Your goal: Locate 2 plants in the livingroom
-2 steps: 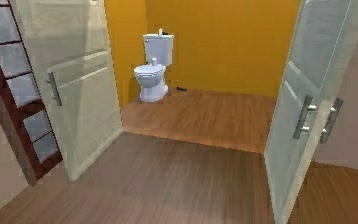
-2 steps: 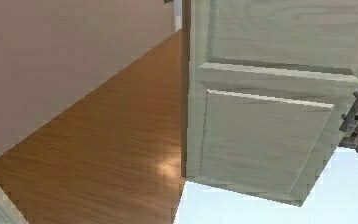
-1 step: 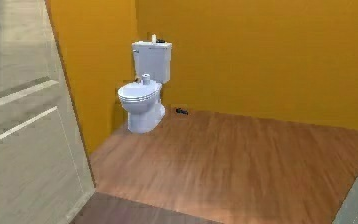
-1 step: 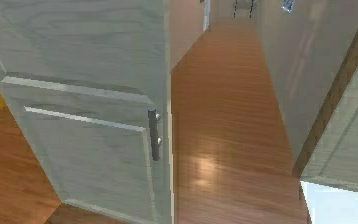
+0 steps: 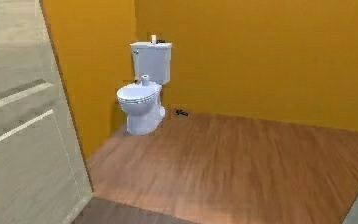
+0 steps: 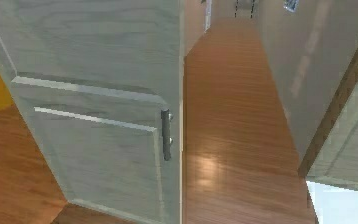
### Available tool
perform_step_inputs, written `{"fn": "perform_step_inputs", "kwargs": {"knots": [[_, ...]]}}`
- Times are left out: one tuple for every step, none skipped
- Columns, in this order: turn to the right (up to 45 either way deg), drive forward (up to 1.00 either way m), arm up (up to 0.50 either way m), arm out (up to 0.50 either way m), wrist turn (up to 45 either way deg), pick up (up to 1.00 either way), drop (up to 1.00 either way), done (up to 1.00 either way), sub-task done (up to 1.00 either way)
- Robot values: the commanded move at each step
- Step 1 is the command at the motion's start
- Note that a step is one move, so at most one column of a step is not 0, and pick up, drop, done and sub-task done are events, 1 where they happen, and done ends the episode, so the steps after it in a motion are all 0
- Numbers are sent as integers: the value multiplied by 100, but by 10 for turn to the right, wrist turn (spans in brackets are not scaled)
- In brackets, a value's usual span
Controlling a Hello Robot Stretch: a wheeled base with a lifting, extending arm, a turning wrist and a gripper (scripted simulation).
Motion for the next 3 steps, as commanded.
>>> {"fn": "perform_step_inputs", "kwargs": {"knots": [[150,0,0,0,0,0,0,0,0],[0,100,0,0,0,0,0,0,0],[0,20,0,0,0,0,0,0,0]]}}
